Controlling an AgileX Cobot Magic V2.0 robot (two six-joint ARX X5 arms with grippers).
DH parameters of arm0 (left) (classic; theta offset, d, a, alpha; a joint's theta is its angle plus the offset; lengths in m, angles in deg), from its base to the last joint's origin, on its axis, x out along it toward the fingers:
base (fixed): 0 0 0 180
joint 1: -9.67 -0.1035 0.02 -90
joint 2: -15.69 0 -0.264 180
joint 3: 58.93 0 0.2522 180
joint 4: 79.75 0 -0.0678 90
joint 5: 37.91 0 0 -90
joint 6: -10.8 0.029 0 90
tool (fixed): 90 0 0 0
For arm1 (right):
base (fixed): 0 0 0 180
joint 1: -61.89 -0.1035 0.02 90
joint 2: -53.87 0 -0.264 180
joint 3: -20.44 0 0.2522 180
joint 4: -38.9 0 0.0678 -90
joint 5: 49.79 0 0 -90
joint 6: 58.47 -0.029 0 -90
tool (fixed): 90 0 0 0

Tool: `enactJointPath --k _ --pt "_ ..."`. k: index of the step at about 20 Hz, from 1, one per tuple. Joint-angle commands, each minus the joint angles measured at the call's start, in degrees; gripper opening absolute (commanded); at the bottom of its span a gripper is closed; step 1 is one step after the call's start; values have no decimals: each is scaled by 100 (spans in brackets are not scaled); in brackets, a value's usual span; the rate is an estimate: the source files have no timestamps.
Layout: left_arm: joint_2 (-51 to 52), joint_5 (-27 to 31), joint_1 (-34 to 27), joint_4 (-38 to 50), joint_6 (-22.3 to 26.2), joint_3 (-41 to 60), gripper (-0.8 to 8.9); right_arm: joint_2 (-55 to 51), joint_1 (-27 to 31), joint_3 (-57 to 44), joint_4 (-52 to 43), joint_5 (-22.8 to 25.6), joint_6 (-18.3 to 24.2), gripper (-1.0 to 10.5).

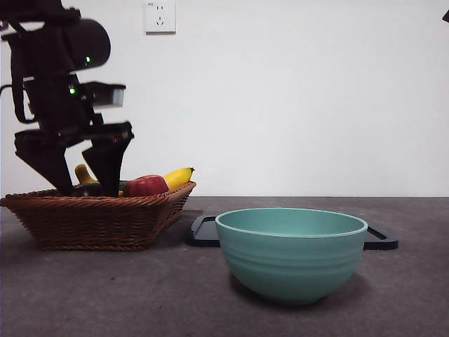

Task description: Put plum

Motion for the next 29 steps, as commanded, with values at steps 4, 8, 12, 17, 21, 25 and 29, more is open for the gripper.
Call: enactJointPath --k 4,8,12,17,21,25,29 --pt "-326 28 26 208 122 -153 427 28 -28 120 -57 -9 63 391" --pt "-361 28 26 188 120 -153 300 28 -28 120 -57 -9 63 391" --pt "-323 28 26 125 107 -170 301 28 -28 120 -57 -9 63 391" --pt "232 15 74 -52 72 -330 301 28 -28 120 -59 -9 63 391" --pt "1165 -404 385 -507 -111 -330 301 28 -28 120 -59 -7 63 391" --pt "1950 -715 1130 -798 -249 -330 301 28 -28 120 -59 -7 63 391" --pt "2094 -870 2162 -758 -271 -330 301 28 -24 120 -57 -7 61 391"
